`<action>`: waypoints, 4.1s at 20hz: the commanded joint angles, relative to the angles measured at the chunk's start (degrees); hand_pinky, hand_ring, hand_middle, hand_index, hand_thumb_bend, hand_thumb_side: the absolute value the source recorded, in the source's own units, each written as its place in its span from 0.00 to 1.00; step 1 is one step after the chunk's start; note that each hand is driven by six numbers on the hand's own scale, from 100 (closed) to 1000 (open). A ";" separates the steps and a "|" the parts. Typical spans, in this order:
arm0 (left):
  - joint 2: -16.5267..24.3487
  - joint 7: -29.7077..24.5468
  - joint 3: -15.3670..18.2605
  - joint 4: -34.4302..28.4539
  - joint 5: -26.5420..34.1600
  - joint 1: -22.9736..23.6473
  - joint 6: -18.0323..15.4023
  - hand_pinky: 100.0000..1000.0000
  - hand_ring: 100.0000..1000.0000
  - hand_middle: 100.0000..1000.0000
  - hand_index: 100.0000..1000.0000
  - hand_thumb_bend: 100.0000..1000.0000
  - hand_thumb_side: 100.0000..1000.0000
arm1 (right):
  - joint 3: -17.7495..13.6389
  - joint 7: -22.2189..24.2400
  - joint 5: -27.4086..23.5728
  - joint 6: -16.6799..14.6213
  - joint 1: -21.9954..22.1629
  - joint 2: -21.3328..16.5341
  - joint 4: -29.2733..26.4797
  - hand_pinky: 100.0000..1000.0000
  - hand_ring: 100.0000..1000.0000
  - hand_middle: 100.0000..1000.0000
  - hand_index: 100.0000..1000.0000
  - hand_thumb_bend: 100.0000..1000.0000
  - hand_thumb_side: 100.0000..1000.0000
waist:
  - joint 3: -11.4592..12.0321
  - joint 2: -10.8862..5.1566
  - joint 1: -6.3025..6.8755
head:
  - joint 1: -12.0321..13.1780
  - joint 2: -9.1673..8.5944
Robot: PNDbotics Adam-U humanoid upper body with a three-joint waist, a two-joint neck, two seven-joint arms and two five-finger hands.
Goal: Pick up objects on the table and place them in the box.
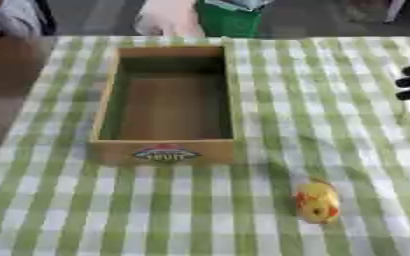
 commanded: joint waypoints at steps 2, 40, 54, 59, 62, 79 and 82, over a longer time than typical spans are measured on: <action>1.64 -0.20 0.23 -0.97 -0.17 -0.15 -0.02 0.38 0.36 0.44 0.65 0.00 0.65 | 0.25 1.26 3.26 -0.19 1.26 -4.69 -0.87 0.58 0.66 0.65 0.81 0.00 0.65 | 0.13 -0.78 -0.26 | 0.07 -0.17; 1.99 -1.71 -0.55 -0.97 0.08 0.67 0.34 0.38 0.36 0.44 0.65 0.00 0.66 | 13.81 18.23 24.74 9.87 8.55 -29.57 -0.87 0.70 0.79 0.65 0.90 0.38 0.63 | 0.23 0.36 -1.25 | -4.20 -0.41; 2.08 -2.16 -0.56 -0.97 0.07 0.72 0.48 0.39 0.36 0.44 0.65 0.00 0.66 | 13.72 16.78 25.95 8.91 7.34 -35.40 -0.87 0.70 0.78 0.57 0.91 0.28 0.66 | 0.18 0.31 -1.79 | -3.49 -0.80; 2.31 -2.05 -0.44 -0.97 -0.07 0.78 0.55 0.39 0.36 0.44 0.65 0.00 0.66 | 11.06 12.37 24.59 7.15 7.70 -36.54 -0.87 0.70 0.77 0.57 0.90 0.25 0.71 | -0.64 0.09 -1.96 | -2.99 -0.55; 2.45 -2.04 -0.43 -0.97 -0.13 0.80 0.58 0.39 0.36 0.44 0.65 0.00 0.66 | 10.15 10.59 23.75 6.04 7.70 -37.53 -0.87 0.70 0.78 0.57 0.90 0.25 0.73 | -1.07 -0.04 -1.95 | -2.61 -0.53; 3.37 -2.50 -1.01 -0.97 -0.08 2.36 0.80 0.39 0.37 0.44 0.66 0.00 0.67 | 16.14 18.20 20.75 0.49 5.44 -41.50 -0.87 0.72 0.81 0.71 0.93 0.30 0.69 | -3.94 -2.65 -0.75 | -1.31 2.88; 3.40 -2.63 -1.14 -0.97 0.02 2.24 0.82 0.39 0.37 0.44 0.66 0.00 0.67 | 17.56 19.65 20.55 0.02 4.39 -41.74 -0.87 0.72 0.81 0.71 0.93 0.30 0.68 | -4.43 -2.75 -0.77 | -1.44 2.93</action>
